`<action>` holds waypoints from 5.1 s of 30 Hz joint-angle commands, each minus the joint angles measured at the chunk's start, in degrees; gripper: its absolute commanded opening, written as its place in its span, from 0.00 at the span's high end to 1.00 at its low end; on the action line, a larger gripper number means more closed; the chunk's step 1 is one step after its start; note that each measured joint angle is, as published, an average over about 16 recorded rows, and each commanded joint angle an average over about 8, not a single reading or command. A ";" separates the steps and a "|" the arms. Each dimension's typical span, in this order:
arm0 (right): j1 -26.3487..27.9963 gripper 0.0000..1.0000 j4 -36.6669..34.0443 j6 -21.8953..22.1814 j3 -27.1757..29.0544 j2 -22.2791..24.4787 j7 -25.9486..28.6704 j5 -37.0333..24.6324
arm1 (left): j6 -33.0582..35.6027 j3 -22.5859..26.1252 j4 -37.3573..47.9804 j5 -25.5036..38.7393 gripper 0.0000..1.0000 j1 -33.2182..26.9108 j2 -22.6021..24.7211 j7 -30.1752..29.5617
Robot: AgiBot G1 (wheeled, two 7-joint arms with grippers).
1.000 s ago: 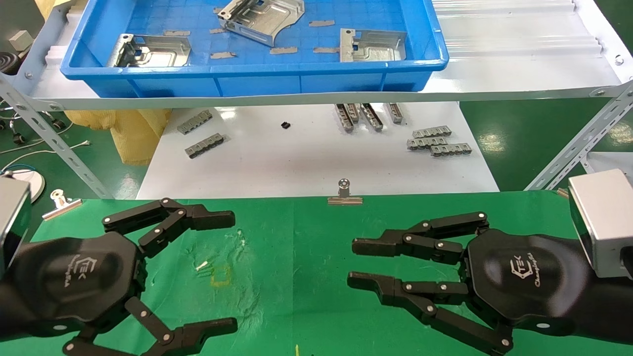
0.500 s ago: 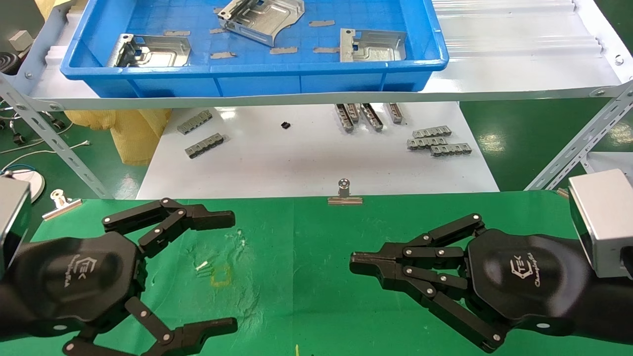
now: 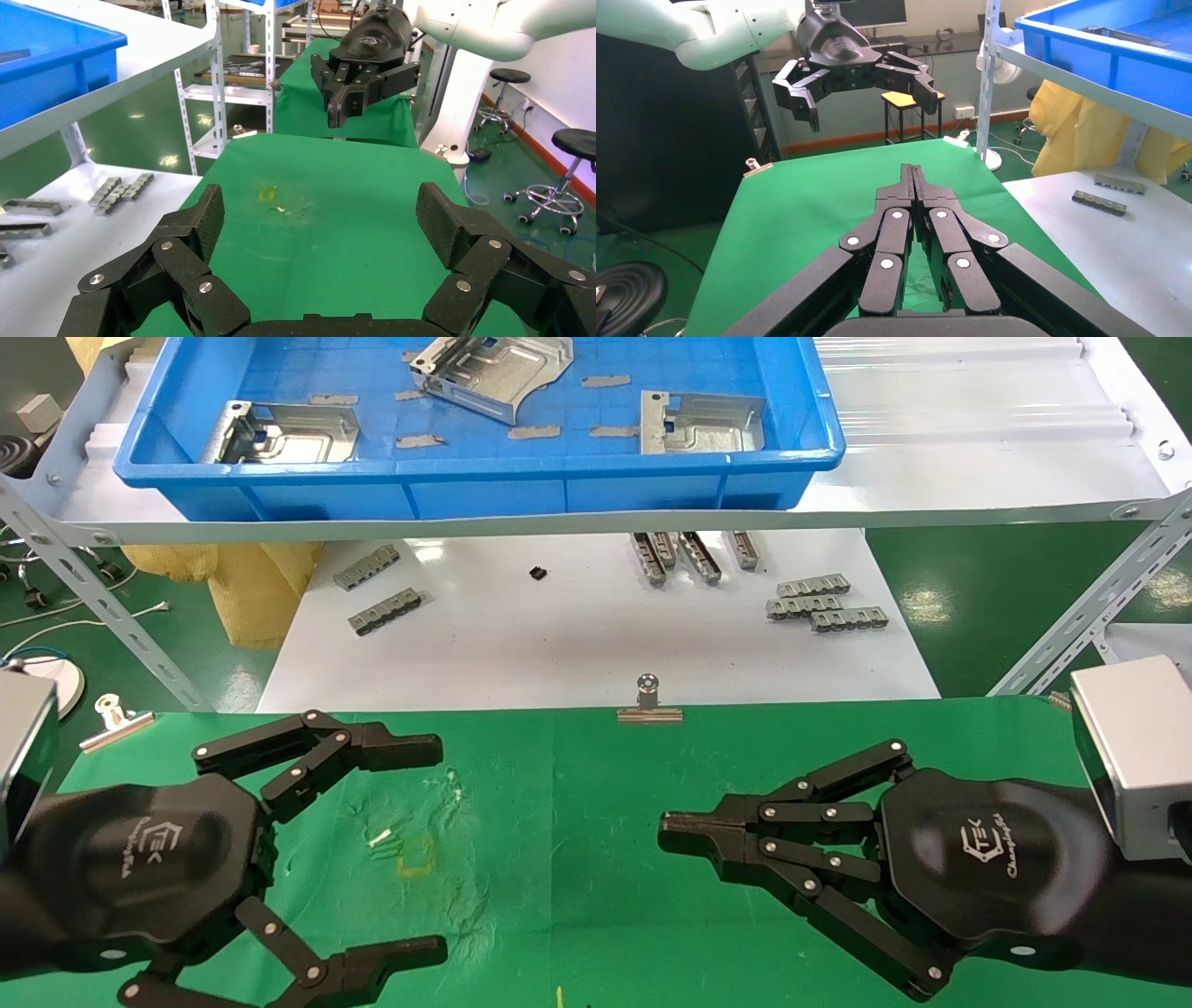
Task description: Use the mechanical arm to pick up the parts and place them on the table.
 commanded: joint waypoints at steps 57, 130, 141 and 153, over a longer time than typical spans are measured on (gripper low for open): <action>0.02 0.00 -0.02 0.00 -0.03 0.01 -0.02 0.01 | -40.74 16.63 67.98 35.20 0.71 -55.87 40.44 0.81; 0.03 0.00 -0.02 0.02 -0.09 0.03 -0.05 0.06 | -7.27 17.66 54.55 18.80 1.00 -51.10 27.23 14.21; 0.03 0.00 -0.02 0.03 -0.10 0.03 -0.05 0.06 | 5.91 18.66 51.60 14.54 1.00 -43.39 16.60 23.95; 0.04 0.00 -0.02 0.03 -0.11 0.04 -0.06 0.07 | 3.89 32.41 51.08 28.09 1.00 -34.38 15.74 38.49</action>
